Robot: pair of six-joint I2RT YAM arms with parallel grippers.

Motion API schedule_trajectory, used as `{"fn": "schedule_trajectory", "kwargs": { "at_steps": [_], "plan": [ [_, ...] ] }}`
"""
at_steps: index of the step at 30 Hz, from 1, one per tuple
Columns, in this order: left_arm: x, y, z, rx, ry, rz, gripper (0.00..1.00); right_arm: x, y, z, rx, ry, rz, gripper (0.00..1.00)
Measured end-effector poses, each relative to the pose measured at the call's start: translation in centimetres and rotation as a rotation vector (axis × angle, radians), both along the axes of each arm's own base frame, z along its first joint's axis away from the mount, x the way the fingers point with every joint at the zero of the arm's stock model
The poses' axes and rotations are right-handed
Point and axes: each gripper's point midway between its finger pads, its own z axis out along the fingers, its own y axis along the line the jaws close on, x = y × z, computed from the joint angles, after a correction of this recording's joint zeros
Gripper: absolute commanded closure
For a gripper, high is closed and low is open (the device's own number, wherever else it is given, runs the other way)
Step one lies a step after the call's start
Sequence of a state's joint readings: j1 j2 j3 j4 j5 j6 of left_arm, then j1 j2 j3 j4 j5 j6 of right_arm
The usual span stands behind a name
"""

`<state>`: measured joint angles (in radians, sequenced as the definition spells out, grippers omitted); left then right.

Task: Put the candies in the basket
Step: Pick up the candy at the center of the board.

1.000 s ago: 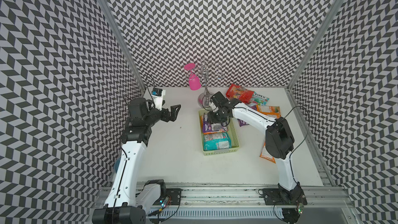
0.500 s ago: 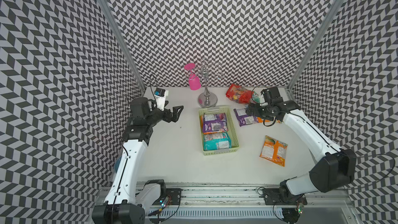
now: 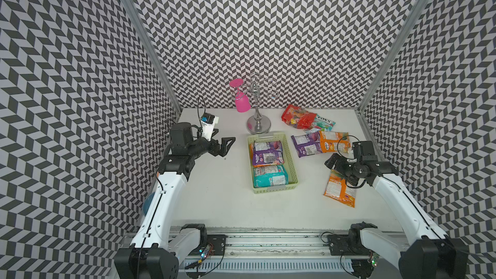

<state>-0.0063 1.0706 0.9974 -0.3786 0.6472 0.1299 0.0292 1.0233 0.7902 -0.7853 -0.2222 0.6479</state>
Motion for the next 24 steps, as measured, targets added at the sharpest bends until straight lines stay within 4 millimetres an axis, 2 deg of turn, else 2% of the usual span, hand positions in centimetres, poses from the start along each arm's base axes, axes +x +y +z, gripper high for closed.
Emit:
{"fn": "schedule_trajectory", "kwargs": {
  "at_steps": [5, 9, 16, 24],
  "plan": [
    [0.0, 0.0, -0.5, -0.002, 0.010, -0.002, 0.01, -1.4, 0.2, 1.8, 0.097, -0.067, -0.109, 0.11],
    [0.1, 0.0, -0.4, -0.003, 0.004, -0.002, 0.01, -2.5, 0.5, 2.1, 0.170, -0.063, -0.178, 0.13],
    [0.1, 0.1, -0.5, -0.007, 0.006, 0.003, 0.01, -6.2, 1.2, -1.1, 0.262, 0.128, -0.279, 0.19],
    [0.2, 0.4, -0.6, -0.010, 0.010, 0.013, 0.01, -9.8, 1.9, -4.1, 0.324, 0.337, -0.379, 0.20]
  ]
}}
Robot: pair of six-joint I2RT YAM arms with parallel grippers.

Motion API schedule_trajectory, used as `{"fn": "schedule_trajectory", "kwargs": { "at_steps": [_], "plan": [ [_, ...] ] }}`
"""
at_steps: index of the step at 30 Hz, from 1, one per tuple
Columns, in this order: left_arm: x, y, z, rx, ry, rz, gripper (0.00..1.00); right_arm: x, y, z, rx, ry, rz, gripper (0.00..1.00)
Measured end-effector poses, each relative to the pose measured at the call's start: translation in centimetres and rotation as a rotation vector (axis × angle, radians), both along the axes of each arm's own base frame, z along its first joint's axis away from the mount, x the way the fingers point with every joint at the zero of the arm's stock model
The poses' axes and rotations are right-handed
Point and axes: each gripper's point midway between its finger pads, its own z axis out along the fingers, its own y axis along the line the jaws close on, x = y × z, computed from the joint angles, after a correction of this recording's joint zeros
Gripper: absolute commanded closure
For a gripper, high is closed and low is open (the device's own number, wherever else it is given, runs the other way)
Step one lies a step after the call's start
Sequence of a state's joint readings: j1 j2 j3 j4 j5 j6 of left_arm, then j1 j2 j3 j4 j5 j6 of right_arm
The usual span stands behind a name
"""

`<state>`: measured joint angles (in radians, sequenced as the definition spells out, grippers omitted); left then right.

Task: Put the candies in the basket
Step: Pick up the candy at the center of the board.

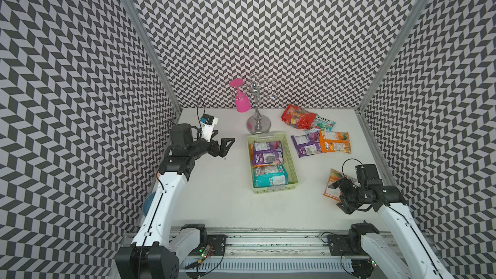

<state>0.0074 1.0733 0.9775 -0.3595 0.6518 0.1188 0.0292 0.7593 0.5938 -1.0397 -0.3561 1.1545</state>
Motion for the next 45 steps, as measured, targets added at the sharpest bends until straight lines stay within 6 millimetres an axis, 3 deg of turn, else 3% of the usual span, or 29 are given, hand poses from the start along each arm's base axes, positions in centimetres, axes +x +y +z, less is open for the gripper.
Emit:
{"fn": "schedule_trajectory", "kwargs": {
  "at_steps": [13, 19, 23, 26, 33, 36, 39, 42, 45],
  "plan": [
    [0.0, 0.0, 0.0, 0.000, 0.001, 0.000, 0.01, -2.9, -0.7, -4.5, -0.002, 0.119, -0.120, 0.31],
    [0.0, 0.0, 0.0, 0.000, 0.000, 0.000, 0.01, -1.7, -2.5, -4.2, -0.100, 0.079, -0.159, 0.32],
    [0.0, 0.0, 0.0, 0.000, 0.000, 0.000, 0.01, -0.6, -3.7, -3.9, -0.167, 0.046, -0.183, 0.38],
    [0.0, 0.0, 0.0, 0.000, 0.000, 0.000, 0.01, -0.5, -4.3, -4.5, -0.204, 0.047, -0.190, 0.44],
    [0.0, 0.0, 0.0, 0.000, 0.000, 0.001, 0.01, -1.1, -5.0, -6.6, -0.248, 0.084, -0.202, 0.47],
    [0.0, 0.0, 0.0, 0.001, 0.000, 0.001, 0.01, -0.7, -5.2, -6.8, -0.258, 0.078, -0.204, 0.62],
    [0.0, 0.0, 0.0, 0.001, 0.000, 0.000, 0.01, 0.2, -5.7, -6.6, -0.283, 0.044, -0.207, 0.99],
    [-0.1, 0.0, 0.0, 0.009, -0.004, -0.006, 0.01, 0.8, -6.3, -5.9, -0.320, 0.026, -0.212, 1.00],
    [-0.3, -0.4, 0.1, 0.035, -0.017, -0.026, 0.01, 2.4, -6.9, -3.8, -0.356, -0.037, -0.203, 1.00]
  ]
}}
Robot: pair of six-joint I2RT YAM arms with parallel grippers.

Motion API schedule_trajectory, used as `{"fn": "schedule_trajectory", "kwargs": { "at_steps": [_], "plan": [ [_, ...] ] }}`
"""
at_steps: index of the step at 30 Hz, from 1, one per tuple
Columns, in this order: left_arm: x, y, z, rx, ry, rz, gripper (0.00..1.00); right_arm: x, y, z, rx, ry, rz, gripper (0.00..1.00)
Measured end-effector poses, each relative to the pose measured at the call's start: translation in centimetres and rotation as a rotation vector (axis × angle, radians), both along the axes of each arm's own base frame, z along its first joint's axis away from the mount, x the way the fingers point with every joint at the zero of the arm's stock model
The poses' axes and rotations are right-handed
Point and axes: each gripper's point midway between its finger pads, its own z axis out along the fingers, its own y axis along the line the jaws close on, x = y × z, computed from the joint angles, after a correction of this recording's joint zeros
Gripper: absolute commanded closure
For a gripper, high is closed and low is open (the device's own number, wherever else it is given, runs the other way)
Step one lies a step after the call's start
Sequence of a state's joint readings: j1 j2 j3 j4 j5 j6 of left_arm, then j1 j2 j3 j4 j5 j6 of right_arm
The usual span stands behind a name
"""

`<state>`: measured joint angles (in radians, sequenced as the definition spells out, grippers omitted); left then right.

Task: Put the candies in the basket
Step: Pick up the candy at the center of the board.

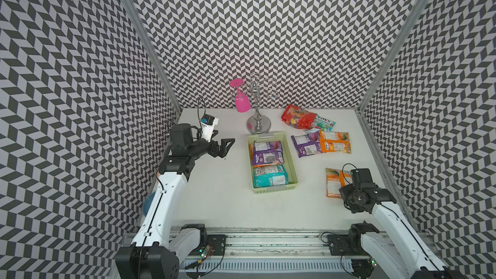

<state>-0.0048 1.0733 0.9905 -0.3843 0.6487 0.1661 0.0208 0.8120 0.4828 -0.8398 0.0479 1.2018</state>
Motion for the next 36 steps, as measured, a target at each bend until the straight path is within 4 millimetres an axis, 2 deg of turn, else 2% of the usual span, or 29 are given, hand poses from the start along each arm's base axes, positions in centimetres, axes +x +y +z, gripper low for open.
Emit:
{"fn": "schedule_trajectory", "kwargs": {
  "at_steps": [2, 7, 10, 13, 18, 27, 31, 36],
  "plan": [
    [-0.1, -0.5, 0.5, 0.022, -0.025, -0.024, 0.01, 1.4, -0.3, 2.2, -0.026, -0.055, 0.018, 1.00],
    [-0.4, -2.5, 1.5, 0.098, -0.102, -0.106, 0.01, 5.3, -0.5, 9.1, -0.078, -0.226, 0.072, 1.00],
    [-0.5, -4.1, 1.1, 0.131, -0.122, -0.165, 0.01, 6.9, -0.4, 12.4, -0.097, -0.300, 0.103, 1.00],
    [-0.6, -5.8, 0.5, 0.138, -0.130, -0.228, 0.01, 8.1, 0.0, 14.8, -0.094, -0.362, 0.136, 1.00],
    [-0.8, -8.9, 0.9, 0.102, -0.181, -0.343, 0.01, 9.7, 1.6, 17.6, -0.032, -0.448, 0.195, 1.00],
    [-1.5, -14.8, 0.2, 0.010, -0.222, -0.565, 0.01, 12.4, 6.6, 21.8, 0.223, -0.636, 0.337, 1.00],
    [-1.4, -16.7, -0.1, -0.009, -0.245, -0.611, 0.01, 13.2, 8.2, 23.5, 0.326, -0.700, 0.372, 1.00],
    [-1.0, -19.8, 0.7, -0.016, -0.308, -0.657, 0.01, 13.9, 10.0, 25.3, 0.460, -0.748, 0.395, 1.00]
  ]
}}
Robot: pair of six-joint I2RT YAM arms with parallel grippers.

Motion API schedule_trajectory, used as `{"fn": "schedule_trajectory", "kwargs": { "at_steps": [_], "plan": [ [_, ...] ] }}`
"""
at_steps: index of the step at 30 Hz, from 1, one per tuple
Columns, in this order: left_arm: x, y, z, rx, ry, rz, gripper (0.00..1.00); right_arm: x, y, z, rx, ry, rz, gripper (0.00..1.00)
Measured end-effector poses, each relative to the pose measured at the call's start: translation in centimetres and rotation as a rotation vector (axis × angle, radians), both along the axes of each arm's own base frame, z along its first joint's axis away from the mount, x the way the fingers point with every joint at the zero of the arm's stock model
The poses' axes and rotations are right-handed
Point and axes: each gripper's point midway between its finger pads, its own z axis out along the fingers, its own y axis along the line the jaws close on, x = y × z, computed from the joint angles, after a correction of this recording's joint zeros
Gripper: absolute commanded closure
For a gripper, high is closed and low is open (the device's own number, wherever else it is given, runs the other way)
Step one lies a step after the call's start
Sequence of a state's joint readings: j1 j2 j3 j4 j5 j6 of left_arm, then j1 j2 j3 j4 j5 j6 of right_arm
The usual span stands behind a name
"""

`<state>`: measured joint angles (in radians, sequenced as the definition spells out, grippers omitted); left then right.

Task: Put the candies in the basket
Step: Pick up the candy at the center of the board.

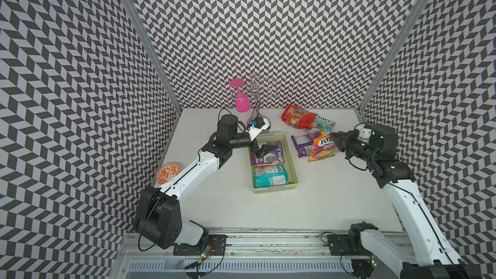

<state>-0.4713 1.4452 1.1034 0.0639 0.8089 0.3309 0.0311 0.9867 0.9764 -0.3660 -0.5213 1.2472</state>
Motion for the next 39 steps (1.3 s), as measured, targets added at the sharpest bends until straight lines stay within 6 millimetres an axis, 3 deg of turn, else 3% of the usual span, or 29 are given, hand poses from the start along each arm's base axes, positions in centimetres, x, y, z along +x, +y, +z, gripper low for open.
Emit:
{"fn": "schedule_trajectory", "kwargs": {
  "at_steps": [7, 15, 21, 29, 31, 39],
  "plan": [
    [0.0, -4.0, 0.6, -0.020, -0.083, -0.078, 0.01, 0.5, 2.0, 2.8, 0.151, -0.063, 0.060, 1.00],
    [1.9, -8.0, 0.0, -0.049, -0.112, -0.085, 0.01, 0.9, 3.1, 4.3, 0.243, -0.063, 0.085, 1.00],
    [0.4, -11.1, -0.7, -0.055, -0.108, -0.119, 0.01, 1.1, 3.3, 5.7, 0.273, -0.084, 0.088, 1.00],
    [-0.7, -13.4, 0.0, -0.086, -0.086, -0.152, 0.03, 1.1, 3.3, 6.3, 0.295, -0.094, 0.086, 1.00],
    [-0.6, -13.8, 0.1, -0.096, -0.072, -0.148, 0.14, 1.1, 3.4, 6.3, 0.298, -0.092, 0.087, 1.00],
    [0.2, -14.2, 1.0, -0.114, -0.051, -0.112, 0.79, 1.0, 3.4, 6.7, 0.315, -0.102, 0.086, 1.00]
  ]
}}
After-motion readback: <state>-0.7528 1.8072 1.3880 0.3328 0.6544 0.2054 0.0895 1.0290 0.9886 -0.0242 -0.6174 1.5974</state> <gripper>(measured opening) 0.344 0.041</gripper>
